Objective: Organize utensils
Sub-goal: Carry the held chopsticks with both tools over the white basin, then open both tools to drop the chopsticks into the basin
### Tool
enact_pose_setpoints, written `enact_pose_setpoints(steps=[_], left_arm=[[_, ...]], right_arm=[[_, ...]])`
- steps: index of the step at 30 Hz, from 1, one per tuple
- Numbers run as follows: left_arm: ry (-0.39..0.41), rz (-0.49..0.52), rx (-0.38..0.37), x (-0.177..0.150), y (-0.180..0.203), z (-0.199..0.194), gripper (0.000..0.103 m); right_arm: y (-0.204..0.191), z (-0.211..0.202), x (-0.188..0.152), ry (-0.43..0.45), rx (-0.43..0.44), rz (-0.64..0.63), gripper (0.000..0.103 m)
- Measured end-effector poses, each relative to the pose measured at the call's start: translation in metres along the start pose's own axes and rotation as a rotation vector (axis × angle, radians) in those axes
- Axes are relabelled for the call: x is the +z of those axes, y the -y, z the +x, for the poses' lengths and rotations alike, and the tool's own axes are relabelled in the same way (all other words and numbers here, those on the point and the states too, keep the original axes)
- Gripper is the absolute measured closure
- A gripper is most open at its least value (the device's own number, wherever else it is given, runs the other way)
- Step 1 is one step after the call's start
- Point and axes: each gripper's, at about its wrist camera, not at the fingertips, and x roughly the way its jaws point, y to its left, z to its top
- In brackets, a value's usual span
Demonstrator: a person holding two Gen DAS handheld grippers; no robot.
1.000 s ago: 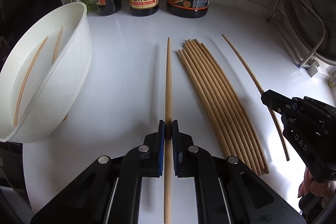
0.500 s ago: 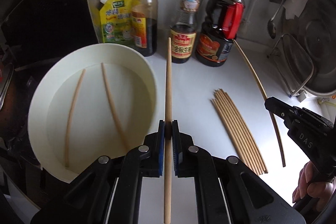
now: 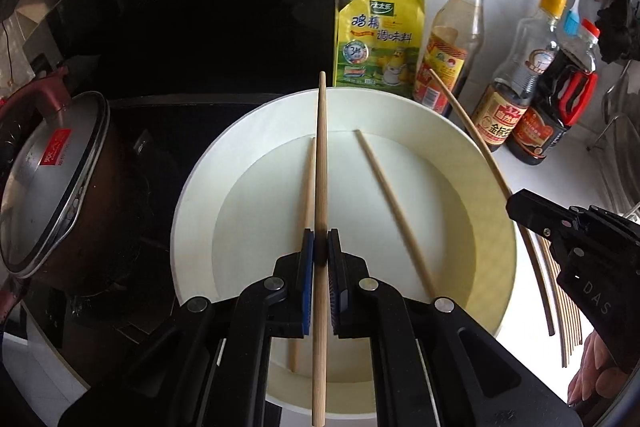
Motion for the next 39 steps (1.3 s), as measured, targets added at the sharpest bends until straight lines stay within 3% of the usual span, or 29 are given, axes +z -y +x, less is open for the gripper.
enact_pose_setpoints(steps=[8,17,22,28,39], left_arm=[[-0.067,0.002,-0.023,-0.002,-0.016,0.033,0.096],[-0.119,0.009,-0.038,0.001,-0.02,0.056,0.095],[-0.086,-0.002,-0.023,0.003,-0.025,0.048,0.061],[-0.065,-0.029,-0.01,0.001,-0.032,0.034,0.051],[-0.059,-0.05,0.011,-0.013,-0.036,0.018,0.046]], right_arm=[[-0.028,0.057,0.007,-0.122,0.005,0.007,0.097],[-0.033,0.075,0.004,-0.162,-0.015,0.022,0.097],[-0.03,0.065,0.003,-0.133,-0.035,0.021,0.09],[-0.026,0.055,-0.001,-0.124,-0.047,0.026,0.089],[-0.029,0.036,-0.009,-0.112,-0.035,0.016,0.084]])
